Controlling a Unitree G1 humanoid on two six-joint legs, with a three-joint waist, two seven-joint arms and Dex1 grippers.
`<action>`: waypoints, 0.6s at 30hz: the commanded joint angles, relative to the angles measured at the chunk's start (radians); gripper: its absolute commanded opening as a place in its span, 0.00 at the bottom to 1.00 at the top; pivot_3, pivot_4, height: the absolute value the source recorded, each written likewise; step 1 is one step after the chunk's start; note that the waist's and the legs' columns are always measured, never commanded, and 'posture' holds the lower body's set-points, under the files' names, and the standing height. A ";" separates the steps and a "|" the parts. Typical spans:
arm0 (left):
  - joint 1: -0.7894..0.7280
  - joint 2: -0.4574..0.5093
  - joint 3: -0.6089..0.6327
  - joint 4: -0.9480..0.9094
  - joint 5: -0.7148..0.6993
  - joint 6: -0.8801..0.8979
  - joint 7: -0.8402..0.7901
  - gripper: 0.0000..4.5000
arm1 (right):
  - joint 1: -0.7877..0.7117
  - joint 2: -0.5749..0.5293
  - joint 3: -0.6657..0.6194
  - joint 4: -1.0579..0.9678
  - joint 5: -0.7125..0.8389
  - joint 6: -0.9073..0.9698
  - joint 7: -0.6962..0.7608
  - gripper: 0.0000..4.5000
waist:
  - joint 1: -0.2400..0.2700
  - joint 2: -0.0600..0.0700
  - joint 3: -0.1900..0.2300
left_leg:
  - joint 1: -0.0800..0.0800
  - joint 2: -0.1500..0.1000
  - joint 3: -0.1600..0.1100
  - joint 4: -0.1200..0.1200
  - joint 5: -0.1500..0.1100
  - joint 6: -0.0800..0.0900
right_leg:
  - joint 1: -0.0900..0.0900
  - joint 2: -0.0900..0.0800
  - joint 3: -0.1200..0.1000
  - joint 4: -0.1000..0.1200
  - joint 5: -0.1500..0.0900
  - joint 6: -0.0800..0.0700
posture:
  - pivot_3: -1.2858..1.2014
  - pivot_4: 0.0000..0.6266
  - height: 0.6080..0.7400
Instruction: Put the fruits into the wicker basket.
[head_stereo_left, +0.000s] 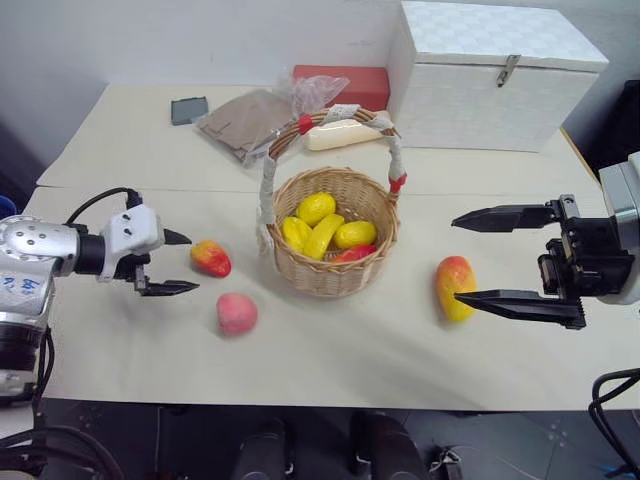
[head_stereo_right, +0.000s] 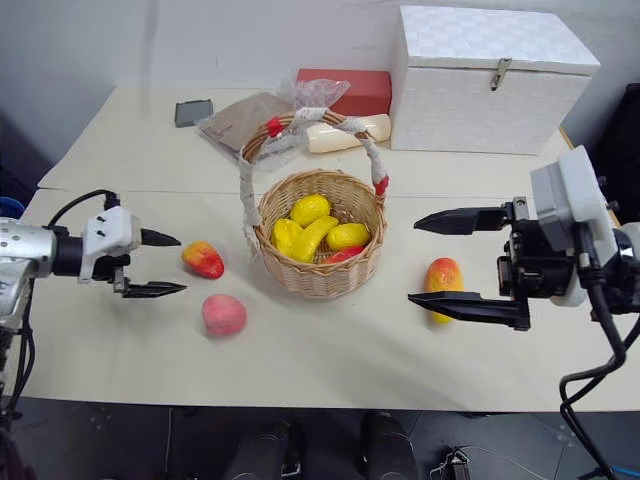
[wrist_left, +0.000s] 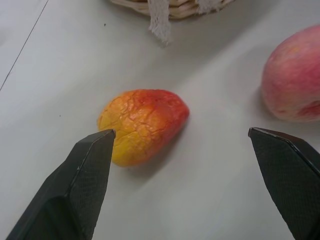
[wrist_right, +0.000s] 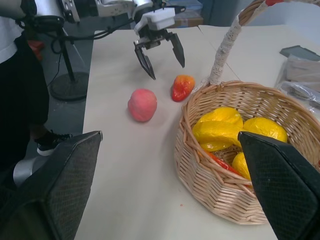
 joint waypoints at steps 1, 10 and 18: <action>-0.084 -0.039 -0.044 0.125 0.086 -0.152 0.044 1.00 | -0.011 0.004 -0.019 -0.014 0.036 0.009 -0.030 1.00 | 0.001 0.000 0.000 | 0.000 0.000 0.000 0.000 0.000 0.000 | 0.000 0.000 0.000 0.000 0.000 0.000 | 0.52 0.24 1.00; -0.246 -0.097 -0.161 0.411 0.266 -0.398 0.105 1.00 | 0.002 0.004 -0.042 -0.033 0.079 0.033 -0.093 1.00 | -0.003 -0.001 0.001 | -0.003 -0.005 0.002 0.001 0.000 0.007 | 0.000 -0.001 0.001 -0.001 0.004 0.007 | 0.52 0.24 1.00; -0.294 -0.142 -0.165 0.490 0.274 -0.430 0.098 0.73 | 0.022 0.002 -0.052 -0.060 0.109 0.035 -0.141 1.00 | 0.001 -0.002 0.000 | -0.003 -0.007 0.001 0.004 -0.003 0.013 | 0.000 -0.003 0.001 -0.002 0.005 0.009 | 0.52 0.24 1.00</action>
